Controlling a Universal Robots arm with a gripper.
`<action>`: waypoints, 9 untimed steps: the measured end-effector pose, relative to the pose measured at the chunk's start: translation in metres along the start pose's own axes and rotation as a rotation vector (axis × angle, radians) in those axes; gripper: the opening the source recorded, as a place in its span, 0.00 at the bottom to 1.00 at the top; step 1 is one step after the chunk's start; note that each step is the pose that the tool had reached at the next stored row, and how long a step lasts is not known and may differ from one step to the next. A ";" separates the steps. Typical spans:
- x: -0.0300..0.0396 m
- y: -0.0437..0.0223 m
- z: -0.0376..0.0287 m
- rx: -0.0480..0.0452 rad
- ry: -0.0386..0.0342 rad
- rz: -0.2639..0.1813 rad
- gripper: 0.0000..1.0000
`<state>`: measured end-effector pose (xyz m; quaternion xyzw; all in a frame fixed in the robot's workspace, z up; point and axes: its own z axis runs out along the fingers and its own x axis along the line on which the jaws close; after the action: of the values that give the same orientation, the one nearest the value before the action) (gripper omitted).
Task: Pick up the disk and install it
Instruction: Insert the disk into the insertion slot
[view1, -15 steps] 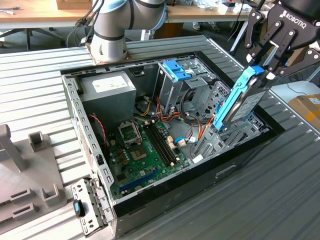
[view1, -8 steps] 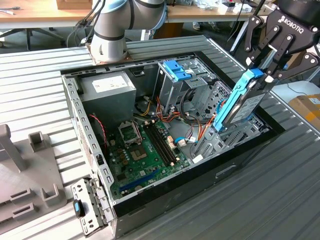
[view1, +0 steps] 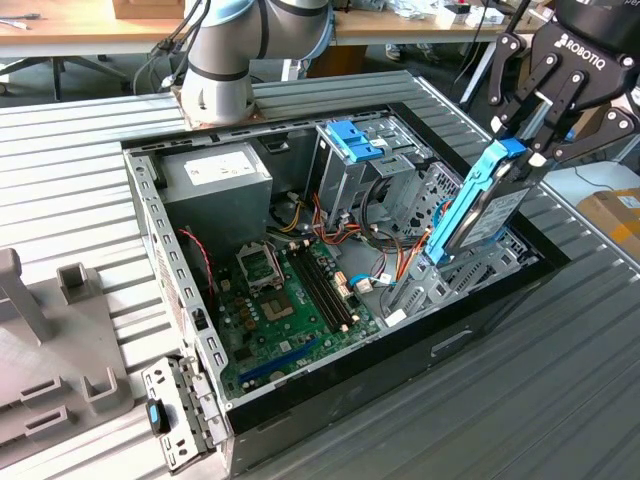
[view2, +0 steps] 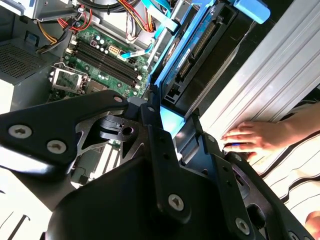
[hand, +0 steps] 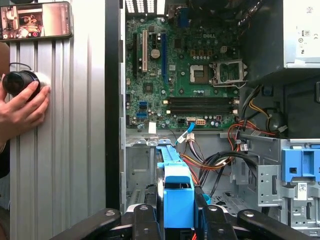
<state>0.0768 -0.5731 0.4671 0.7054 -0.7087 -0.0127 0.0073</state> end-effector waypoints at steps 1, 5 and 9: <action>0.0000 0.0000 0.0006 0.0000 0.0001 0.000 0.36; -0.0003 0.0001 0.0016 0.0000 -0.0001 0.000 0.36; -0.0004 0.0000 0.0021 0.0000 0.0003 0.000 0.36</action>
<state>0.0768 -0.5727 0.4650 0.7053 -0.7087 -0.0126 0.0074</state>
